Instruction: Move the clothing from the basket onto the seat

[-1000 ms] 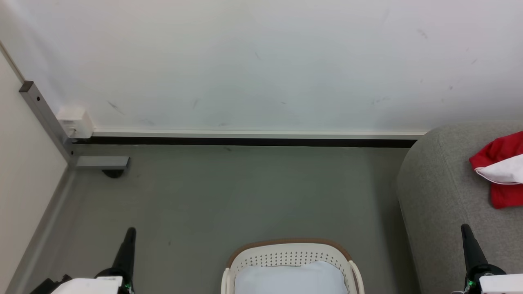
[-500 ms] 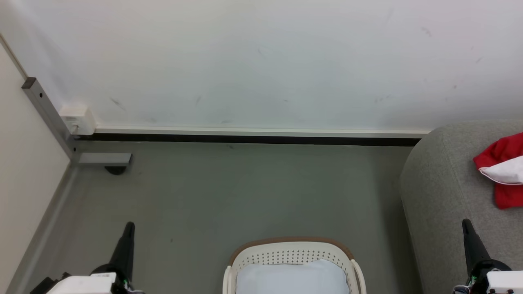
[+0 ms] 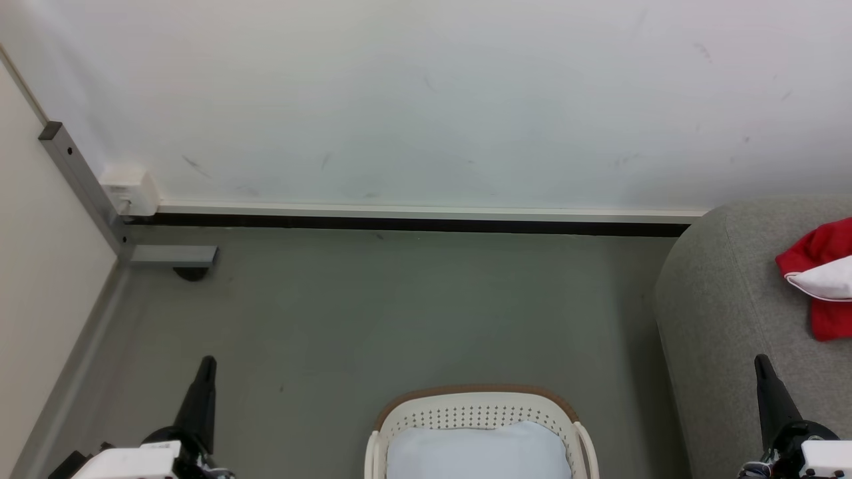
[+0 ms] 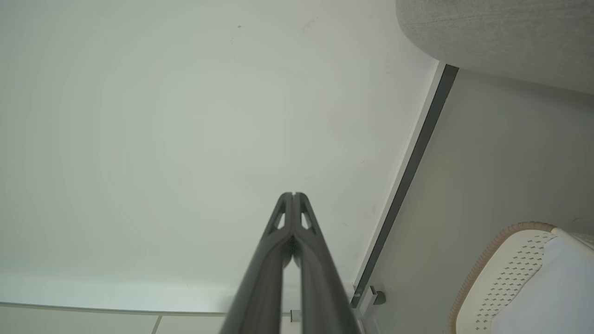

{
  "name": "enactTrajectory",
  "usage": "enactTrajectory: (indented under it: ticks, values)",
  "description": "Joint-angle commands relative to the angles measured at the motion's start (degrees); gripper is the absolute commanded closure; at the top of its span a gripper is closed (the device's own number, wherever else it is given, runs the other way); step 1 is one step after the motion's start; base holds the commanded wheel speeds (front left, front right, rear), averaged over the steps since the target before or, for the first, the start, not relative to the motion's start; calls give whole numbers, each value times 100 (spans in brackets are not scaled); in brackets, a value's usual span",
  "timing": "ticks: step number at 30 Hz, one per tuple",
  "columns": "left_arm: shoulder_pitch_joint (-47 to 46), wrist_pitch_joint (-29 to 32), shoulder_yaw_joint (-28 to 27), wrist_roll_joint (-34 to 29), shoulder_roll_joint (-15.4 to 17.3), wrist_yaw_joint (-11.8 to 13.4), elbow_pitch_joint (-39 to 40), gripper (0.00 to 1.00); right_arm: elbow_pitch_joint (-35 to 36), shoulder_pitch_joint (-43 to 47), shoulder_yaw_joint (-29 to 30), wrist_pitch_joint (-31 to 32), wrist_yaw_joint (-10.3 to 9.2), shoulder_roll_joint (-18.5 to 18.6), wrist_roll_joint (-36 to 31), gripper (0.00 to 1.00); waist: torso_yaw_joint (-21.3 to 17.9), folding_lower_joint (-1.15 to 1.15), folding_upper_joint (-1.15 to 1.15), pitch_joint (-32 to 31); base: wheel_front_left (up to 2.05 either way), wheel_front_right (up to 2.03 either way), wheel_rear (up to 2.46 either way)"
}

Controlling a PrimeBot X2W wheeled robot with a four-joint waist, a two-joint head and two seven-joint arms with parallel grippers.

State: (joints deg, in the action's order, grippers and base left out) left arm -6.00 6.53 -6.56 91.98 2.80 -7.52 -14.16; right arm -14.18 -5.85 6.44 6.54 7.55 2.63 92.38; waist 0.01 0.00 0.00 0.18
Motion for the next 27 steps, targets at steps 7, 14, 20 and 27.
enactTrajectory:
  ticks: [7, 14, 20, 27]
  values:
    - [-52, 24, -14, 76, 9, -7, 17, 100, 32, -72, 24, 19, -12, 45, 7, 100, -1, 0, 0, 0, 0, 0, 0]
    - [-52, 24, -14, 77, 9, -7, 18, 100, 32, -72, 24, 19, -12, 46, 7, 100, -1, 0, 0, 0, 0, 0, 0]
    - [-51, 23, -13, 77, 9, -7, 18, 100, 32, -71, 24, 19, -12, 46, 8, 100, -1, 0, 0, 0, 0, 0, 0]
    - [-51, 23, -13, 77, 9, -7, 18, 100, 32, -71, 24, 19, -12, 46, 8, 100, -1, 0, 0, 0, 0, 0, 0]
